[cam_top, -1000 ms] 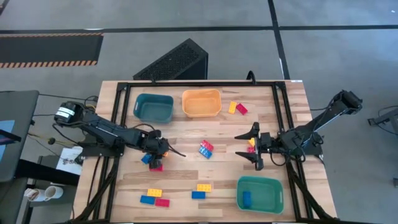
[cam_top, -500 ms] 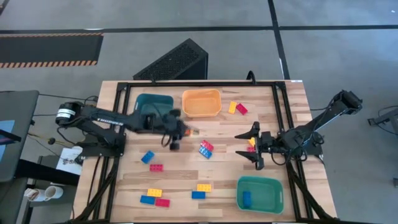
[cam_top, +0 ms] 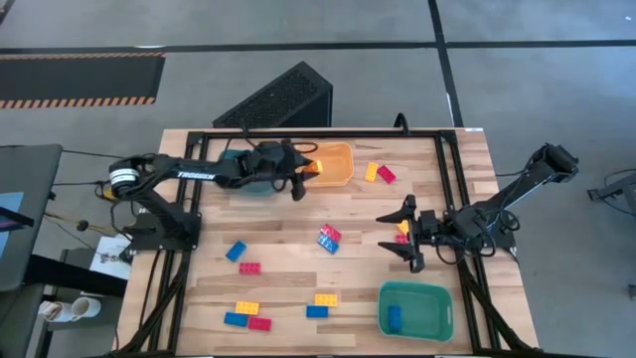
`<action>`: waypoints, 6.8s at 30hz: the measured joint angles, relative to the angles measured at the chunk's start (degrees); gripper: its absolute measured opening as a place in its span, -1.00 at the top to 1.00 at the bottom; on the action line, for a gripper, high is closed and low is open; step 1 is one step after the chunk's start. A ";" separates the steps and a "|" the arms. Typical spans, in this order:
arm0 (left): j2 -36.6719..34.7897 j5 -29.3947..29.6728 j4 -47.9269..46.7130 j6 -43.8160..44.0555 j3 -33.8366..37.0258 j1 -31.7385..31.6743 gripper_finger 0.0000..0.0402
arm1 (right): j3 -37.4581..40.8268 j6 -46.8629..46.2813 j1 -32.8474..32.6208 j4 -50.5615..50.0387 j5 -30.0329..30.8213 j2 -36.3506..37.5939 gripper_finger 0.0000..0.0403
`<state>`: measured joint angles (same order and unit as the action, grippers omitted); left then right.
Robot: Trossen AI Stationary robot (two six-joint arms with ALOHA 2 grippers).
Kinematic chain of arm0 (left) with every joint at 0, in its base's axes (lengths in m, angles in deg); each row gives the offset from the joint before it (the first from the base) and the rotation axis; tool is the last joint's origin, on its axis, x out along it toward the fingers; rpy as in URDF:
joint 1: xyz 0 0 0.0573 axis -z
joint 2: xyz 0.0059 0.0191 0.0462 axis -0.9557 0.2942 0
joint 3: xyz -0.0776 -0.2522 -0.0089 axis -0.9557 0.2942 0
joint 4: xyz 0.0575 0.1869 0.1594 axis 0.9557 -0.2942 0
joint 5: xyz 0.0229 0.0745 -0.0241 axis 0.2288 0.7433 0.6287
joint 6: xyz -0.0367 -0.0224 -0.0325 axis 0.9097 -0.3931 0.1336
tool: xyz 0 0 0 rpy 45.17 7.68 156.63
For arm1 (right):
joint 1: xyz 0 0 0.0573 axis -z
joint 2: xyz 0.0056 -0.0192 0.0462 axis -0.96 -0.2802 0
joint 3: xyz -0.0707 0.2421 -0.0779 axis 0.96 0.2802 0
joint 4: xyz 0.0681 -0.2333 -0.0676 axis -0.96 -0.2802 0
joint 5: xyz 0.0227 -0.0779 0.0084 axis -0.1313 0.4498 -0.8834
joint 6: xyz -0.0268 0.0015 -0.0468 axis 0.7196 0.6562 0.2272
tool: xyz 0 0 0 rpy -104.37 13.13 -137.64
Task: Sort & place blocks by color
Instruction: Put the yellow game piece into the yellow bin, then put the red game piece into the blue bin
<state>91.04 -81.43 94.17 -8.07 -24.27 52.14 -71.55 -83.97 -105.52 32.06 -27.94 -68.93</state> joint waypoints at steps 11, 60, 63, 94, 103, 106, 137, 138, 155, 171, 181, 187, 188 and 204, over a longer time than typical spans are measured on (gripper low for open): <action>3.59 10.41 -3.32 -0.18 -6.33 0.19 -0.55 | 0.00 0.00 0.01 -0.20 -0.01 0.02 -0.55; -20.86 37.94 21.55 6.29 18.37 51.74 0.29 | 0.09 -7.68 0.32 -5.60 5.95 -0.07 -0.55; -20.86 35.11 24.14 5.67 18.37 51.18 0.30 | 0.09 -8.68 1.30 -6.00 5.93 -0.07 -0.55; -20.47 31.62 26.85 9.31 18.39 51.67 0.30 | 0.07 -9.20 4.94 -6.86 5.84 -0.07 -0.55; -20.47 31.68 26.81 9.21 18.39 51.67 0.30 | 0.07 -9.20 4.94 -6.86 5.79 -0.07 -0.55; -20.47 31.65 26.81 9.17 18.39 51.67 0.30 | 0.07 -9.20 4.94 -6.86 5.79 -0.07 -0.55; -20.47 31.68 26.57 8.35 18.37 51.67 0.30 | 0.07 -10.17 4.94 -6.86 5.81 -0.07 -0.55; -20.47 31.68 26.57 8.34 18.37 51.67 0.30 | 0.07 -10.18 4.94 -6.86 5.81 -0.07 -0.55; -20.49 31.70 25.71 7.67 18.35 51.62 0.30 | 0.07 -10.12 4.94 -6.89 5.84 -0.07 -0.55; -20.49 31.68 25.71 7.71 18.35 51.54 0.30 | -0.60 -16.19 7.14 -11.39 4.64 0.44 -0.54; -20.49 30.89 25.72 8.36 18.35 51.54 0.30 | -16.74 -30.63 12.11 -57.52 3.77 -0.85 -0.54; -20.49 30.71 25.78 8.39 18.35 51.54 0.30 | -18.47 -44.01 16.35 -78.24 -5.27 -0.83 -0.54; -20.49 30.72 25.78 8.39 18.35 51.54 0.30 | -18.47 -46.16 16.87 -81.55 -6.86 -0.82 -0.54; -20.49 30.76 26.35 8.43 18.35 51.54 0.30 | -18.43 -57.52 17.18 -90.52 -19.51 -12.67 -0.54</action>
<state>70.55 -50.68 120.52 0.36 -5.92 103.68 -89.98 -141.49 -88.35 -58.46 -47.45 -81.60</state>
